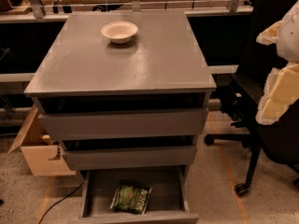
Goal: Pick green jalapeno chip bag from bottom drawer and place on counter
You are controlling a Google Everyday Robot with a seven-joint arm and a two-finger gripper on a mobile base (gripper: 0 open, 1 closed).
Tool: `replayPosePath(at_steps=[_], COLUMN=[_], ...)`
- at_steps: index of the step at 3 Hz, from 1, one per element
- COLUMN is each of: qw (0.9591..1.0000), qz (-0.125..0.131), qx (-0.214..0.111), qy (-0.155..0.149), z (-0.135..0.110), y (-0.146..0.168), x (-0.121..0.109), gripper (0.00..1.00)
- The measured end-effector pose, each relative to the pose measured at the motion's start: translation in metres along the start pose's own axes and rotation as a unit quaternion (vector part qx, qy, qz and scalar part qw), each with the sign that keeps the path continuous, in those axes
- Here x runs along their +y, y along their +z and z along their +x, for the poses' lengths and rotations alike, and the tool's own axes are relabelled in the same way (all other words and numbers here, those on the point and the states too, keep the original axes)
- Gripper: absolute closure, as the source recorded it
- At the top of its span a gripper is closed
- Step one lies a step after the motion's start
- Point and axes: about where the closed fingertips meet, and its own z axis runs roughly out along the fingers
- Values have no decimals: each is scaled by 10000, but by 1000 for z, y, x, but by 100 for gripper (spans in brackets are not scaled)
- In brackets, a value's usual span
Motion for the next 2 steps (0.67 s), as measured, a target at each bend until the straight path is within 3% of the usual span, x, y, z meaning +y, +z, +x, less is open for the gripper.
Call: replayPosePath(at_steps=[2], qw=[9998], qz=[-96], qx=[46], qy=[154], z=[4], y=[10], x=[3], gripper=[0])
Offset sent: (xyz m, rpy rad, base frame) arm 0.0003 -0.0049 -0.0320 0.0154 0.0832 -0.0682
